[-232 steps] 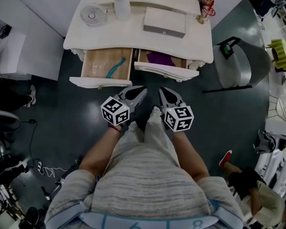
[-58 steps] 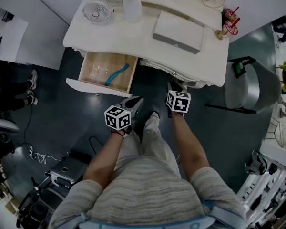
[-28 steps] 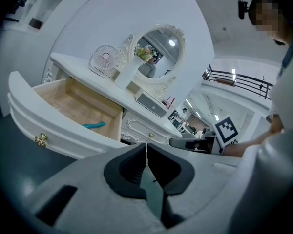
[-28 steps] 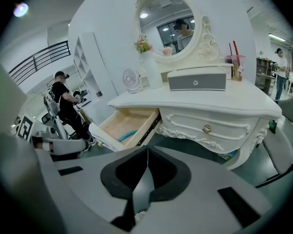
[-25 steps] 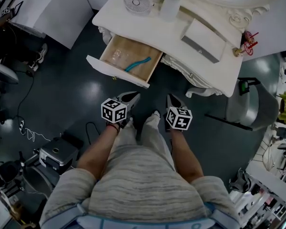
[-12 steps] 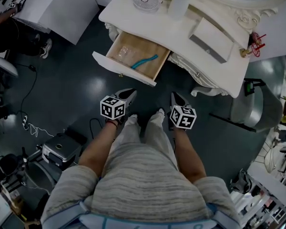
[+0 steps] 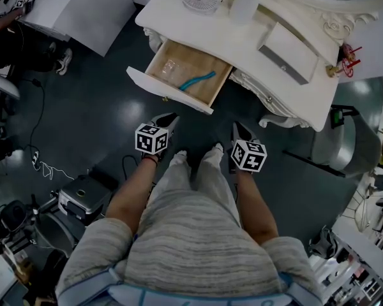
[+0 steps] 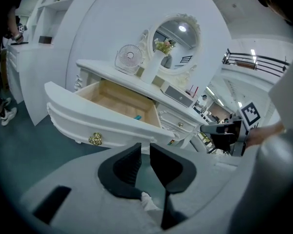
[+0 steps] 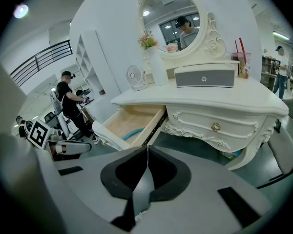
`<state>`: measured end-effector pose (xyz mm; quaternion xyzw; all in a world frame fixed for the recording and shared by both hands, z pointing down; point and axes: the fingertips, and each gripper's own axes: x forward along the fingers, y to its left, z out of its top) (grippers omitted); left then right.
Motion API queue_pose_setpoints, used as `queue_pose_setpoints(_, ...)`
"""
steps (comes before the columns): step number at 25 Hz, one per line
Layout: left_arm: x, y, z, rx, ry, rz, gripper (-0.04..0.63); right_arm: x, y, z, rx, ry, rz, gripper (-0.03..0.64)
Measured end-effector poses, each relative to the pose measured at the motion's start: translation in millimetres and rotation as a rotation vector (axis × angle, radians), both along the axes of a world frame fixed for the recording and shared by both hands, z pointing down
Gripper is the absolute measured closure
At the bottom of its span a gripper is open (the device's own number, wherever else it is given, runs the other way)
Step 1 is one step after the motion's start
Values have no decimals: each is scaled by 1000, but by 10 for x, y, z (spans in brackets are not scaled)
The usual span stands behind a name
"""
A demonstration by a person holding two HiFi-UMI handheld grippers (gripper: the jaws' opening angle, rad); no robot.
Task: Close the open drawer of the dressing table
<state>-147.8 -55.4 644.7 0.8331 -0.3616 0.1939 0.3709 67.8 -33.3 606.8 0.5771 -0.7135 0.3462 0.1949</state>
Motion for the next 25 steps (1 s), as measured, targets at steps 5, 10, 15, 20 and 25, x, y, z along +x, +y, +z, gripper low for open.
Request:
queue_pose_setpoints(5,-88,-51,112,-12,-82,-18,476,7,-23,-1,-2,-1,-1,603)
queue_pose_setpoints(10,-164,-120,187,-18,-137,-32,418,29,-21,17,-8,1,3,603)
queue_pose_setpoints(15,-263,-240,283,-31,-207,-58,400,85,-26,23,-12,2,8,602)
queue_pose_setpoints(20,-348,-363,387,-36,-286,-53,387,144,-45,28,-16,3,17,603)
queue_pose_setpoints(25,-393,-481,478,-43,-348,-55,385,212,-68,13,-17,-1,30,603)
